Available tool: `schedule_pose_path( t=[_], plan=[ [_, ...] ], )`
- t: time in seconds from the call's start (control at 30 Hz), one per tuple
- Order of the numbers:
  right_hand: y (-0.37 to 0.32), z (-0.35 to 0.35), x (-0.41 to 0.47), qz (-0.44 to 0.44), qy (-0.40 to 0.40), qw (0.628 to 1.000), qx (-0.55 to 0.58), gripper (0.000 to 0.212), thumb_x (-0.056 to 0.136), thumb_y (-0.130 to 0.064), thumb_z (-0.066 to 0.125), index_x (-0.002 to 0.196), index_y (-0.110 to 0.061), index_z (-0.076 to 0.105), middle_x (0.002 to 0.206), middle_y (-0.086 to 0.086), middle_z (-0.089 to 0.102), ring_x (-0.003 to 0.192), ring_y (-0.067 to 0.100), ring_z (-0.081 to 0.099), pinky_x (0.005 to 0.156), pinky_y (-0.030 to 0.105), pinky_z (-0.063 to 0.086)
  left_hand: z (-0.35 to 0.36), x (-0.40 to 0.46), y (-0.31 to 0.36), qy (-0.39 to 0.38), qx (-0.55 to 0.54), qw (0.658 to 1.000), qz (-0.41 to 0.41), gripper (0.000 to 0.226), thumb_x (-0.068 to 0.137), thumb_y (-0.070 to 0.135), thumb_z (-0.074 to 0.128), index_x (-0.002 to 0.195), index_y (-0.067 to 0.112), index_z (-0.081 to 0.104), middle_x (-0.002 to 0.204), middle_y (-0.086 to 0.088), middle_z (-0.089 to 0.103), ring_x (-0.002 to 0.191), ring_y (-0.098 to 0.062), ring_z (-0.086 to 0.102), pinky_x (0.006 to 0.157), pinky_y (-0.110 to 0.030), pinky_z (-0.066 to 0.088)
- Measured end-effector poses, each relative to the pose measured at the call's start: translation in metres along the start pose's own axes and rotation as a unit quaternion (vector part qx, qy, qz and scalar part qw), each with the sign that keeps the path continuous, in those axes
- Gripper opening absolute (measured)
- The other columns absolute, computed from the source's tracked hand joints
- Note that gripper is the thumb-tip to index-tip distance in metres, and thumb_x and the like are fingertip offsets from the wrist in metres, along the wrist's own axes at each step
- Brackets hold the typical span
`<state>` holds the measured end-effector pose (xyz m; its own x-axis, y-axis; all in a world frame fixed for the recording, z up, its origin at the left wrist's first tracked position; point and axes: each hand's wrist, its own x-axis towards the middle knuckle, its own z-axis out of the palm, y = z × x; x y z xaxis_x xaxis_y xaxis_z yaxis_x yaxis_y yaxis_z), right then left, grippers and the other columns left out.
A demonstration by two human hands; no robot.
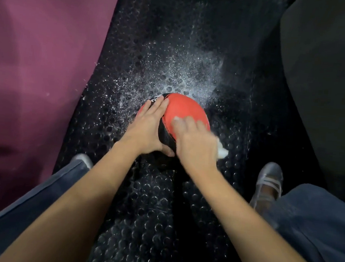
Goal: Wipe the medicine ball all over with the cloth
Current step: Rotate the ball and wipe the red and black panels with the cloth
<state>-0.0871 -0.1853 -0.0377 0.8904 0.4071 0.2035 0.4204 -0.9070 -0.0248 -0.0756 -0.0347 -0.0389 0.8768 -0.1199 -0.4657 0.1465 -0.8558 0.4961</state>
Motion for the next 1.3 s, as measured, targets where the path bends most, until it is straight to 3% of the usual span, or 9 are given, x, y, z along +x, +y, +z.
schedule_pose_path(
  t=[0.07,0.27,0.43,0.53,0.67,0.87,1.03,1.17,1.3],
  plan=[
    [0.004,-0.001,-0.014,-0.035,-0.002,0.999,-0.001,0.019,0.08,-0.022,0.057,0.096,-0.024,0.067,0.075,-0.002,0.057,0.063,0.019,0.053,0.043,0.029,0.035,0.0,-0.001,0.003,0.005,-0.008,1.0,-0.003,0.149,0.047,0.048,0.093,0.154,0.026,-0.008,0.162,0.012,-0.011,0.149,-0.019,-0.012,0.122,-0.043,0.006],
    [0.021,0.004,0.016,0.161,-0.016,0.98,0.118,0.012,0.09,-0.022,0.061,0.097,-0.023,0.071,0.09,0.003,0.065,0.074,0.028,0.06,0.048,0.028,0.037,0.011,-0.006,0.014,0.041,0.01,0.998,-0.038,0.146,0.05,0.057,0.087,0.155,0.018,-0.008,0.163,0.001,-0.008,0.149,-0.026,-0.007,0.122,-0.041,0.002],
    [0.02,-0.006,0.026,0.068,-0.066,0.984,0.15,0.023,0.098,-0.031,0.047,0.109,-0.027,0.066,0.108,0.0,0.061,0.098,0.023,0.056,0.061,0.031,0.039,-0.004,-0.016,0.016,0.053,0.092,0.992,-0.063,0.135,0.056,0.055,0.087,0.154,0.015,0.003,0.16,-0.003,0.01,0.147,-0.029,0.012,0.118,-0.047,0.022],
    [0.016,-0.007,0.043,-0.003,-0.127,0.983,0.135,0.027,0.1,-0.033,0.041,0.116,-0.028,0.062,0.112,0.0,0.056,0.108,0.021,0.05,0.068,0.033,0.039,-0.009,-0.015,0.01,0.02,0.122,0.992,0.001,0.134,0.06,0.051,0.086,0.155,0.021,-0.004,0.163,0.004,0.0,0.149,-0.024,-0.002,0.12,-0.044,0.017],
    [-0.006,0.0,0.035,-0.019,-0.061,0.995,0.071,0.012,0.08,-0.021,0.071,0.091,-0.026,0.07,0.086,0.003,0.063,0.079,0.024,0.062,0.051,0.027,0.034,-0.009,-0.017,-0.002,0.017,0.052,0.998,-0.029,0.132,0.061,0.045,0.087,0.155,0.017,-0.002,0.163,0.007,-0.005,0.15,-0.024,-0.006,0.122,-0.039,0.01],
    [0.001,0.011,0.011,0.22,-0.051,0.962,0.155,0.027,0.099,-0.029,0.043,0.118,-0.024,0.062,0.116,0.004,0.058,0.099,0.026,0.056,0.067,0.035,0.043,-0.005,-0.018,0.003,0.031,0.049,0.998,-0.036,0.13,0.065,0.045,0.085,0.155,0.019,-0.006,0.163,0.006,-0.008,0.149,-0.027,-0.007,0.119,-0.037,0.003],
    [-0.006,0.012,0.0,0.119,-0.013,0.982,0.144,0.018,0.087,-0.018,0.064,0.104,-0.021,0.068,0.093,0.005,0.064,0.075,0.027,0.06,0.049,0.03,0.043,-0.006,-0.018,0.003,0.03,0.045,0.998,-0.038,0.13,0.065,0.044,0.085,0.155,0.016,-0.005,0.163,0.003,-0.006,0.149,-0.029,-0.006,0.12,-0.037,0.003],
    [-0.006,0.011,0.007,0.242,-0.037,0.958,0.147,0.023,0.094,-0.022,0.053,0.113,-0.022,0.065,0.107,0.003,0.063,0.089,0.027,0.059,0.057,0.031,0.042,-0.007,-0.015,0.006,0.027,0.053,0.997,-0.039,0.131,0.064,0.044,0.086,0.155,0.016,-0.004,0.163,0.003,-0.006,0.149,-0.03,-0.005,0.12,-0.037,0.003],
    [-0.014,0.017,-0.014,0.085,0.016,0.992,0.093,0.022,0.083,-0.021,0.063,0.103,-0.023,0.068,0.086,0.0,0.062,0.068,0.023,0.056,0.044,0.027,0.039,-0.007,-0.015,0.004,0.032,0.046,0.998,-0.039,0.131,0.063,0.044,0.086,0.155,0.015,-0.002,0.163,0.003,-0.004,0.15,-0.03,-0.004,0.12,-0.038,0.006]
  ],
)
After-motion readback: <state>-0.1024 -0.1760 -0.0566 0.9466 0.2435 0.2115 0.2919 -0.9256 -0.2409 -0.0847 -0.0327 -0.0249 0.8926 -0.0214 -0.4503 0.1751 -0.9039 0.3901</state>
